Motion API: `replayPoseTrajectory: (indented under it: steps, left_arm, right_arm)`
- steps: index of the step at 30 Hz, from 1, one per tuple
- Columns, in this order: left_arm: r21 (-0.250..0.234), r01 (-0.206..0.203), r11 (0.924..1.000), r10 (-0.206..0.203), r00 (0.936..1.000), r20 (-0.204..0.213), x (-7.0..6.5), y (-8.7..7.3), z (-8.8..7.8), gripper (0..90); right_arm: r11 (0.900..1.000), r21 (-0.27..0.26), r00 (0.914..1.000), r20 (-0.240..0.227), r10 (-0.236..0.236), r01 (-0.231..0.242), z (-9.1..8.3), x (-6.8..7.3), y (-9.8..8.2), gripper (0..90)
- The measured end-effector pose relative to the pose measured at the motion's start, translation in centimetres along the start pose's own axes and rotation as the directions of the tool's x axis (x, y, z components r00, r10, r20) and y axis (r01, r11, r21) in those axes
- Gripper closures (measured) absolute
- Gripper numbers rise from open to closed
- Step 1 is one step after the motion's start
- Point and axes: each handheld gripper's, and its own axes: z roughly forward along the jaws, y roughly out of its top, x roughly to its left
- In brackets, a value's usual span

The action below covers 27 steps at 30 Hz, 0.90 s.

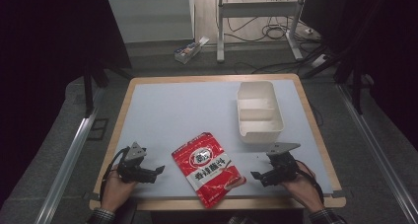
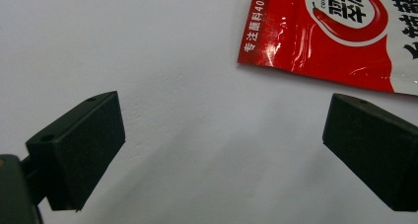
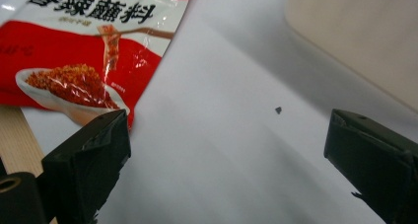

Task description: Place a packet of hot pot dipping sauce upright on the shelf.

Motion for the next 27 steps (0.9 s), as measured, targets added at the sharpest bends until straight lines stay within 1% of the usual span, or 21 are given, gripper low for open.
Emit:
replayPoseTrajectory:
  steps: [5,7,9,12,15,16,18,19,20,21,22,23,24,25,26,27]
  left_arm:
    - [-0.001,-0.008,1.0000,0.008,1.0000,0.003,-0.1,0.0,0.0,2.7]
    - [-0.002,-0.011,0.9999,0.011,0.9999,0.003,-0.1,0.0,0.0,2.7]
    - [-0.003,-0.010,0.9999,0.010,0.9999,0.003,-0.1,0.0,0.0,2.7]
    - [-0.006,-0.008,1.0000,0.008,1.0000,0.004,-0.1,0.0,0.0,2.7]
    - [-0.005,-0.009,0.9999,0.009,0.9999,0.004,-0.1,0.0,0.0,2.7]
    - [-0.005,-0.010,0.9999,0.010,0.9999,0.005,-0.1,0.0,0.0,2.7]
    - [-0.004,-0.011,0.9999,0.011,0.9999,0.005,-0.1,0.0,0.0,2.7]
    - [-0.004,-0.011,0.9999,0.011,0.9999,0.006,-0.1,0.0,0.0,2.7]
    - [-0.004,-0.011,0.9999,0.011,0.9999,0.006,-0.1,0.0,0.0,2.7]
    - [-0.004,-0.011,0.9999,0.011,0.9999,0.007,-0.1,0.0,0.0,2.7]
    - [-0.004,-0.011,0.9999,0.011,0.9999,0.007,-0.1,0.0,0.0,2.7]
    - [-0.004,-0.010,0.9999,0.010,0.9999,0.008,-0.1,0.0,0.0,2.7]
    - [-0.004,-0.010,0.9999,0.010,0.9999,0.008,-0.1,0.0,0.0,2.7]
    - [-0.001,-0.015,0.9999,0.015,0.9999,0.007,-0.1,0.0,0.0,2.7]
    - [-0.001,-0.014,0.9999,0.014,0.9999,0.008,-0.1,0.0,0.0,2.7]
    - [-0.001,-0.014,0.9999,0.014,0.9999,0.008,-0.1,0.0,0.0,2.7]
  right_arm:
    - [1.000,0.013,0.9999,0.012,-0.002,0.002,0.1,0.1,-0.1,3.3]
    - [1.000,0.008,0.9999,0.005,0.016,-0.016,0.0,0.2,-0.1,3.4]
    - [1.000,0.007,0.9997,-0.002,0.023,-0.023,0.0,0.3,0.0,3.4]
    - [0.999,0.018,0.9996,-0.009,0.026,-0.026,0.1,0.7,0.0,3.5]
    - [0.999,0.034,0.9997,-0.016,0.021,-0.020,0.2,1.0,0.1,5.5]
    - [0.999,0.041,0.9998,-0.012,0.014,-0.014,0.2,1.2,0.1,8.8]
    - [0.999,0.048,1.0000,0.008,-0.003,0.002,0.2,1.7,0.2,20.0]
    - [0.998,0.053,0.9996,0.010,-0.025,0.025,0.0,2.2,0.3,38.7]
    - [0.998,0.053,0.9996,0.010,-0.025,0.025,0.0,2.2,0.3,38.7]
    - [0.997,0.053,0.9988,-0.015,-0.046,0.046,-0.2,2.8,0.4,55.6]
    - [0.997,0.053,0.9988,-0.015,-0.046,0.046,-0.2,2.8,0.4,55.6]
    - [0.997,0.055,0.9962,-0.066,-0.056,0.060,-0.3,3.2,0.5,71.3]
    - [0.997,0.054,0.9941,-0.093,-0.056,0.061,-0.2,3.4,0.5,77.0]
    - [0.996,0.057,0.9925,-0.106,-0.061,0.067,-0.1,3.6,0.5,80.6]
    - [0.996,0.057,0.9925,-0.106,-0.061,0.067,-0.1,3.6,0.5,80.6]
    - [0.995,0.064,0.9919,-0.109,-0.066,0.073,0.1,3.7,0.4,82.9]
